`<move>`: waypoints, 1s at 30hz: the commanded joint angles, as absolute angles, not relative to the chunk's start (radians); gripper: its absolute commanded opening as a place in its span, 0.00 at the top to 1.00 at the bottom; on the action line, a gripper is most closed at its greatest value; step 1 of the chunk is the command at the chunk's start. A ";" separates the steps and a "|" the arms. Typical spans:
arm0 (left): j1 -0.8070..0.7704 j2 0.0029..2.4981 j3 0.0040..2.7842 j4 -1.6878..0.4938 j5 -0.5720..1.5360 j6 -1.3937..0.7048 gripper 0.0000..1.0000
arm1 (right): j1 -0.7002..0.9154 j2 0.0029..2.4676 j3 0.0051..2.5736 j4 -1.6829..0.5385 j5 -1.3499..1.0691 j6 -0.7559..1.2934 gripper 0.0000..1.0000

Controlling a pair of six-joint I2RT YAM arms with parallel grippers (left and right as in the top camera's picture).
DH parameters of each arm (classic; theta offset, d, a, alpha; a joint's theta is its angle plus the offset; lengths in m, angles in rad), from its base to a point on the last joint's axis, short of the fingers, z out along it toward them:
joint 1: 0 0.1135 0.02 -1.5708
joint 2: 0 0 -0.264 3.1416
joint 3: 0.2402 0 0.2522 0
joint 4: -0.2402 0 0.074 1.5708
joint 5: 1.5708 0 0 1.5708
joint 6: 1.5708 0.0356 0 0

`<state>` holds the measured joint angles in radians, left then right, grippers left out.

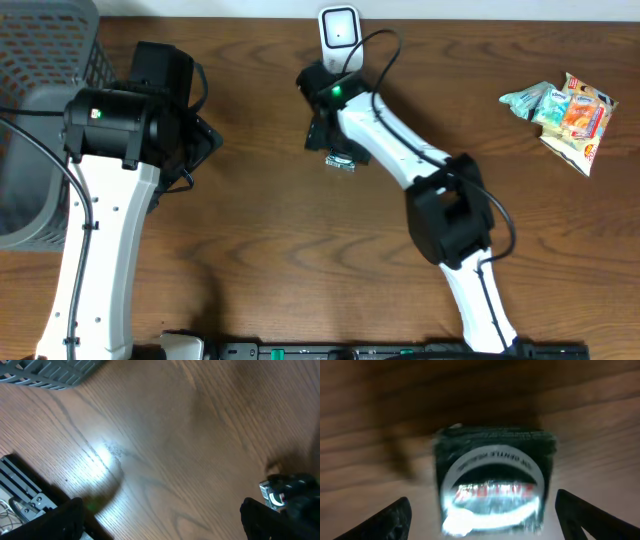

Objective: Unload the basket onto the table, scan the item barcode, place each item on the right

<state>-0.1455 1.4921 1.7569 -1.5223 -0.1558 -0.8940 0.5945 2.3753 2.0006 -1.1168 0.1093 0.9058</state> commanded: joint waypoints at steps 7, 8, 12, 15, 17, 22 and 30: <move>-0.141 1.494 1.755 -1.529 -0.162 -0.900 0.02 | 0.549 2.421 2.000 -1.098 0.061 0.825 0.19; -0.141 1.494 1.755 -1.529 -0.162 -0.900 0.02 | 0.547 2.421 2.000 -1.091 0.060 0.802 0.19; -0.141 1.494 1.755 -1.529 -0.162 -0.900 0.02 | 0.548 2.422 2.000 -1.076 0.060 0.769 0.19; -0.141 1.494 1.755 -1.529 -0.162 -0.900 0.02 | 0.548 2.423 2.000 -1.076 0.049 0.769 0.24; -0.141 1.494 1.755 -1.529 -0.162 -0.900 0.02 | 0.551 2.424 2.000 -1.081 0.039 0.769 0.26; -0.141 1.494 1.755 -1.529 -0.162 -0.900 0.02 | 0.568 2.425 1.961 -1.072 0.043 0.812 0.35; -0.141 1.494 1.755 -1.529 -0.162 -0.900 0.02 | 0.563 2.406 1.954 -1.097 0.021 0.781 0.47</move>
<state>-0.1455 1.4921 1.7569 -1.5223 -0.1558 -0.8940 0.5598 2.4035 1.9846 -1.0798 0.0471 0.8001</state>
